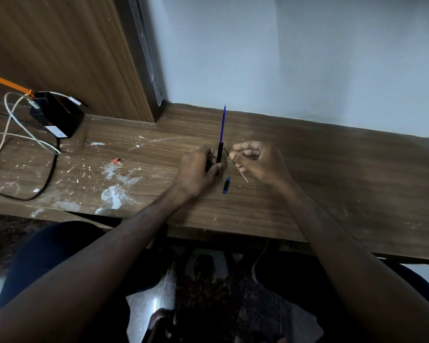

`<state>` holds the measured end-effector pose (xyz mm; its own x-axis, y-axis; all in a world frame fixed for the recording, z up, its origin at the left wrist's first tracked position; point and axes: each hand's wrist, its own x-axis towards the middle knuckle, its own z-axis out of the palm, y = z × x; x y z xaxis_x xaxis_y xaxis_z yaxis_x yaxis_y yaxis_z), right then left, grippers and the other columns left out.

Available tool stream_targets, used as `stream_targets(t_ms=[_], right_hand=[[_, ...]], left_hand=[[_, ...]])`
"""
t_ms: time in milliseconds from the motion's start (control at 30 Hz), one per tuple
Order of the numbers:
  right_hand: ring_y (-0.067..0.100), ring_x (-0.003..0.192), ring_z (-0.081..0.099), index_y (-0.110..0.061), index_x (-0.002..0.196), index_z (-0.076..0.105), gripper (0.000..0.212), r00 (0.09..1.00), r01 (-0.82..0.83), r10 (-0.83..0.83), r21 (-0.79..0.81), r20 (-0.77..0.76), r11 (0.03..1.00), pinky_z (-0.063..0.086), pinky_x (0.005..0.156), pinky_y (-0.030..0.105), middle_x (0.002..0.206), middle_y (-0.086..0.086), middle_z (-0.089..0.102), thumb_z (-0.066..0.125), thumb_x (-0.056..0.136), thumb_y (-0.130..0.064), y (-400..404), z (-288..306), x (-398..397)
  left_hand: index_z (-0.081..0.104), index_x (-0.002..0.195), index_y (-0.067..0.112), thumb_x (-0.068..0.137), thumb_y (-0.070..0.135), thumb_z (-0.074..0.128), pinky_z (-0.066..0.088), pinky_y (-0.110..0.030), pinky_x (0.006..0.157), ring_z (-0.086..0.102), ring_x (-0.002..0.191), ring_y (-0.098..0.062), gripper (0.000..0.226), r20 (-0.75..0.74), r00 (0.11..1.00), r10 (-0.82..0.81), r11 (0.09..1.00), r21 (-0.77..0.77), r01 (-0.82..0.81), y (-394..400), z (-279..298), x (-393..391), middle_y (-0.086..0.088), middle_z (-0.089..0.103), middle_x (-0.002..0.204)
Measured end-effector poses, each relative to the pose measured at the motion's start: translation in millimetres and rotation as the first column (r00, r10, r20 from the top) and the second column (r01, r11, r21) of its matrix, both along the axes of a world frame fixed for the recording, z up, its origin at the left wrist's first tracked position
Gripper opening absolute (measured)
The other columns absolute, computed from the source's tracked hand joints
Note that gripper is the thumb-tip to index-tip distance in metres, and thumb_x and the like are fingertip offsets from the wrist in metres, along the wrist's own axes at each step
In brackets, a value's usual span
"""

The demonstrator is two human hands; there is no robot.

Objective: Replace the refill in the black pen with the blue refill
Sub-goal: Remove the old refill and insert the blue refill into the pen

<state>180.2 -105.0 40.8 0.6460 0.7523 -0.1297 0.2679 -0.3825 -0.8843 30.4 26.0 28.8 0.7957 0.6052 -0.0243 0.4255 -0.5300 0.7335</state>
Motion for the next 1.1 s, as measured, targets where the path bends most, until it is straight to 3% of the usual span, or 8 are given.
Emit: stream_targets(t_ms=[167, 300, 467, 633, 800, 933, 1033, 1100], right_hand=[[-0.009, 0.062, 0.065, -0.011, 0.1, 0.079, 0.013, 0.95, -0.094, 0.16, -0.244, 0.268, 0.965, 0.051, 0.058, 0.007, 0.084, -0.002, 0.08, 0.084, 0.09, -0.018, -1.6, -11.4, -7.8], [0.004, 0.068, 0.071, -0.013, 0.095, 0.075, 0.019, 0.937, -0.106, 0.196, -0.297, 0.29, 0.949, 0.058, 0.063, 0.021, 0.081, -0.001, 0.077, 0.089, 0.085, -0.021, 1.4, -21.9, -20.6], [0.013, 0.068, 0.068, -0.023, 0.085, 0.062, 0.033, 0.946, 0.003, 0.11, -0.347, 0.306, 0.938, 0.057, 0.066, 0.028, 0.08, 0.001, 0.071, 0.093, 0.078, -0.031, 8.9, -39.6, -37.8], [0.02, 0.079, 0.073, -0.017, 0.09, 0.071, 0.021, 0.949, 0.063, 0.058, -0.366, 0.311, 0.928, 0.064, 0.078, 0.036, 0.086, 0.002, 0.074, 0.087, 0.077, -0.021, 11.5, -42.3, -42.6], [0.024, 0.076, 0.08, -0.009, 0.104, 0.078, 0.015, 0.991, 0.053, -0.019, -0.261, 0.132, 0.964, 0.063, 0.075, 0.036, 0.084, 0.009, 0.082, 0.077, 0.09, -0.014, 14.9, -25.3, -30.3], [0.027, 0.084, 0.082, -0.016, 0.103, 0.074, 0.013, 0.951, 0.273, -0.276, -0.036, -0.139, 0.961, 0.067, 0.082, 0.046, 0.087, 0.006, 0.08, 0.074, 0.092, -0.008, 15.2, -2.8, -15.1], [0.019, 0.088, 0.082, -0.012, 0.105, 0.069, 0.019, 0.862, 0.421, -0.341, 0.154, -0.376, 0.894, 0.067, 0.084, 0.035, 0.087, 0.003, 0.082, 0.078, 0.09, -0.004, 12.8, 10.7, -0.9], [0.019, 0.089, 0.082, -0.012, 0.108, 0.068, 0.018, 0.849, 0.462, -0.362, 0.208, -0.386, 0.862, 0.066, 0.083, 0.031, 0.092, 0.006, 0.083, 0.076, 0.092, -0.007, 11.8, 15.0, 5.9]], left_hand=[[0.057, 0.114, 0.022, 0.099, 0.015, 0.072, 0.063, -0.037, 0.091, 0.076, 0.097, -0.015, 0.022, 0.047, 0.998, 0.04, 0.998, -0.047, -0.037, 3.4, 3.7, 1.4, -0.001, 0.079, 0.104], [0.061, 0.119, 0.015, 0.101, 0.024, 0.069, 0.062, -0.034, 0.084, 0.076, 0.085, -0.015, 0.022, 0.088, 0.995, 0.054, 0.998, 0.016, -0.055, -1.0, 5.9, 1.5, 0.001, 0.078, 0.093], [0.072, 0.101, 0.013, 0.101, 0.028, 0.07, 0.061, -0.035, 0.08, 0.075, 0.078, -0.016, 0.016, 0.124, 0.992, 0.027, 0.998, 0.049, -0.033, -0.3, 12.5, -1.8, 0.001, 0.078, 0.084], [0.076, 0.089, 0.015, 0.097, 0.027, 0.074, 0.059, -0.034, 0.078, 0.074, 0.076, -0.016, 0.015, 0.103, 0.995, 0.005, 0.996, 0.084, -0.014, 4.5, 12.7, -5.1, 0.002, 0.078, 0.08], [0.059, 0.075, 0.034, 0.096, 0.024, 0.075, 0.045, -0.009, 0.068, 0.074, 0.075, -0.014, 0.028, 0.101, 0.995, -0.005, 0.993, 0.116, -0.007, 7.8, 14.1, -7.6, 0.012, 0.067, 0.07], [0.061, 0.072, 0.029, 0.096, 0.023, 0.074, 0.06, -0.035, 0.076, 0.076, 0.075, -0.017, 0.028, 0.083, 0.996, -0.016, 0.991, 0.132, 0.005, 11.2, 11.1, -7.3, 0.003, 0.075, 0.074], [0.067, 0.074, 0.03, 0.095, 0.022, 0.074, 0.061, -0.038, 0.076, 0.075, 0.073, -0.017, 0.024, 0.077, 0.997, -0.024, 0.993, 0.119, 0.015, 12.4, 9.3, -7.8, 0.003, 0.077, 0.074], [0.076, 0.083, 0.028, 0.095, 0.022, 0.075, 0.061, -0.037, 0.076, 0.075, 0.074, -0.016, 0.014, 0.078, 0.997, -0.028, 0.994, 0.107, 0.02, 13.4, 8.5, -8.8, 0.003, 0.078, 0.077]])
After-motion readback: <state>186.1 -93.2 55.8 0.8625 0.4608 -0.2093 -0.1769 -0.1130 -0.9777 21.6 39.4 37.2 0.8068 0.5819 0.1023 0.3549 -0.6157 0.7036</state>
